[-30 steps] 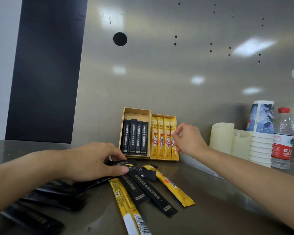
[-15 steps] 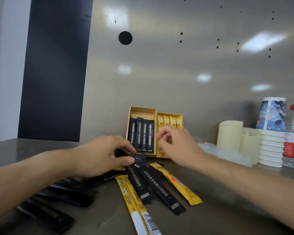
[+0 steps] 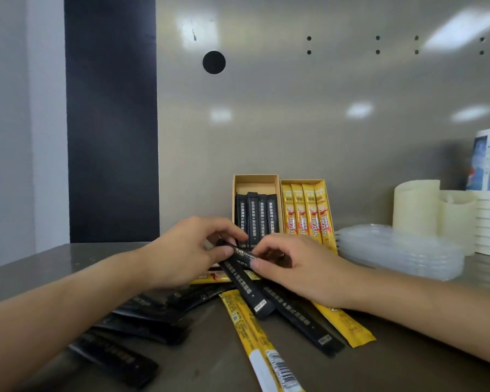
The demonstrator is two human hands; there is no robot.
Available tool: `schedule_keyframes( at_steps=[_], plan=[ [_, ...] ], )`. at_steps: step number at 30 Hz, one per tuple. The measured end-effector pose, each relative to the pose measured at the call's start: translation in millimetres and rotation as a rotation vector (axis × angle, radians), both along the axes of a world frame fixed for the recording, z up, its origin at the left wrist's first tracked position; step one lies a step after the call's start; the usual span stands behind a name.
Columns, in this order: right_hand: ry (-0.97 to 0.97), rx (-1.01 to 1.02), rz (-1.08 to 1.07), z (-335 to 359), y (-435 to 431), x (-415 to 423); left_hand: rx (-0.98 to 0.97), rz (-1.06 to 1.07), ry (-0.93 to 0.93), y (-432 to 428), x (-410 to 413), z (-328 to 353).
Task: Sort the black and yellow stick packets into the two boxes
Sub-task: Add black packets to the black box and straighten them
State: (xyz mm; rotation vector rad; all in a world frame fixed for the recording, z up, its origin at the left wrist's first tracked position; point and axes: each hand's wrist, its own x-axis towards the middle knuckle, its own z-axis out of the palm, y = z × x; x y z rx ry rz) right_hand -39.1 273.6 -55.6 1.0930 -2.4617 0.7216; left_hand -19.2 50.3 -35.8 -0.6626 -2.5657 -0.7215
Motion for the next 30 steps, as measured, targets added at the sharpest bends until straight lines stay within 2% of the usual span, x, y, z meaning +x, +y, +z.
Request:
schedule_keyframes(
  at_steps=[5,13,30],
  plan=[
    [-0.044,-0.055,-0.003,-2.6,-0.8,-0.1,0.139,-0.02,0.005,0.6,2.1,3.2],
    [-0.04,-0.135,-0.029,-2.4,-0.6,2.0,0.256,-0.014,0.043,0.2,1.2,4.9],
    [-0.02,-0.162,-0.009,-4.7,1.1,-3.9,0.239,-0.029,0.044,2.0,5.7,7.1]
  ],
)
